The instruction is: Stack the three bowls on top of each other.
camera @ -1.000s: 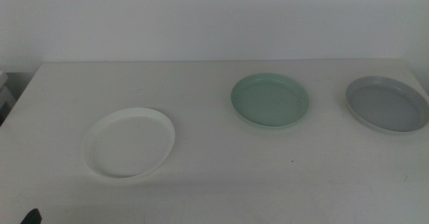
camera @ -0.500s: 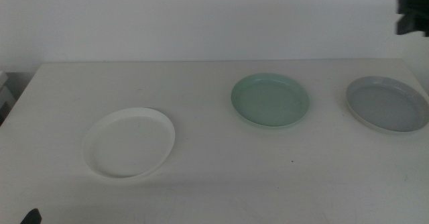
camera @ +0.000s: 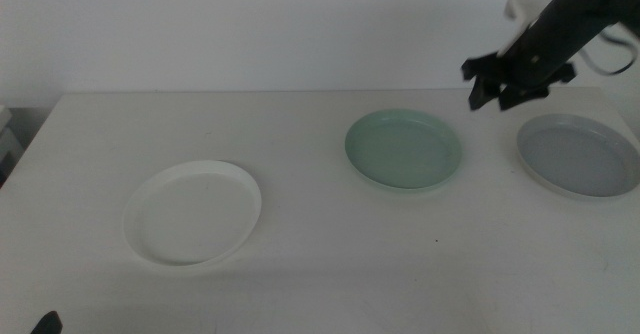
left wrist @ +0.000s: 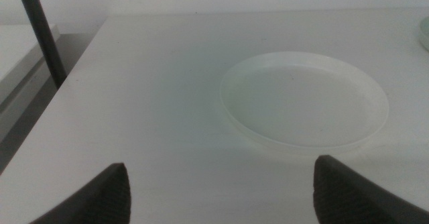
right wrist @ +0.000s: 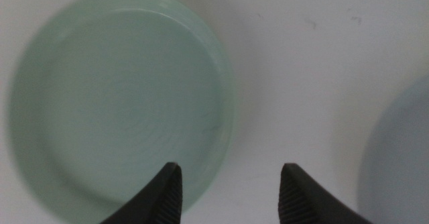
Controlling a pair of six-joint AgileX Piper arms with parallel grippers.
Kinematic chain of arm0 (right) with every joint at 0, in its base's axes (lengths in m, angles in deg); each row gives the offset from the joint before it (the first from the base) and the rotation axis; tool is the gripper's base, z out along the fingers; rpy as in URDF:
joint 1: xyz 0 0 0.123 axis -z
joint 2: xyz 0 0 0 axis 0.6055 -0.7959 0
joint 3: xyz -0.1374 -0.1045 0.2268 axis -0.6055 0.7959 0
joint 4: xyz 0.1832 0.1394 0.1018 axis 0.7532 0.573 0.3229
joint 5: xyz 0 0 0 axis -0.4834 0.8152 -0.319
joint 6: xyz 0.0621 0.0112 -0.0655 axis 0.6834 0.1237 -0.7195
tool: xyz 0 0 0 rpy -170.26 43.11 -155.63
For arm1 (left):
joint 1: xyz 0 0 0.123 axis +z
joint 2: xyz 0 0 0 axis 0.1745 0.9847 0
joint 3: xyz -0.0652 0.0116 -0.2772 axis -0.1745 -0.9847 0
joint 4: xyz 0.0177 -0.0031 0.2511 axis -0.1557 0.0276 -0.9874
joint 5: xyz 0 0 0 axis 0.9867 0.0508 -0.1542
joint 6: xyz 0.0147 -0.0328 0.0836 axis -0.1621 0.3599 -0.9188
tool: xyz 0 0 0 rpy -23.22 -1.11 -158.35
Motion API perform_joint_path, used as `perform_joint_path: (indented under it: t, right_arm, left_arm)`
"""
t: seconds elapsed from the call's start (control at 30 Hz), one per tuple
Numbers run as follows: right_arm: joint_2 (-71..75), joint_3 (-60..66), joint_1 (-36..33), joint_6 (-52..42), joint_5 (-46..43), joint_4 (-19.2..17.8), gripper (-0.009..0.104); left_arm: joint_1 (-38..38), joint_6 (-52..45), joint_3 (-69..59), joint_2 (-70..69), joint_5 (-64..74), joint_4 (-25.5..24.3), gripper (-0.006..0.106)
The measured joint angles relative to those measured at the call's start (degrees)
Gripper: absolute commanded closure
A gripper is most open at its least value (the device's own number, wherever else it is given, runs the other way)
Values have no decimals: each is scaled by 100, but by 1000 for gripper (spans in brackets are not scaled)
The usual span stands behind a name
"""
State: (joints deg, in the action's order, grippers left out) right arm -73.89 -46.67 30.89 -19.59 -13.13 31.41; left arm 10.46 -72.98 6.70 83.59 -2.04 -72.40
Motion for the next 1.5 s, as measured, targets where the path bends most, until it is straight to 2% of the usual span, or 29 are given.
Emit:
perform_joint_path:
  t: [0.47,0.57,0.73,0.87,0.97,1.23,1.5]
  right_arm:
    - [-1204,-168,-263,32,-429,145,58]
    - [-1297,-168,-339,25,-612,128,67]
    - [-1364,-173,-412,15,-813,-105,96]
    - [-1240,-91,-442,174,-705,-138,96]
    - [-688,469,-527,294,-758,-161,96]
    - [1637,2973,-1163,441,-1432,-111,96]
    - [2429,4399,-1918,831,-2029,77,96]
  left_arm:
    - [0,0,0,0,0,0,-4]
    - [0,0,0,0,0,0,-4]
    - [0,0,0,0,0,0,-4]
    - [0,0,0,0,0,0,-4]
    - [0,0,0,0,0,0,-4]
    - [0,0,0,0,0,0,-4]
    - [0,0,0,0,0,0,-4]
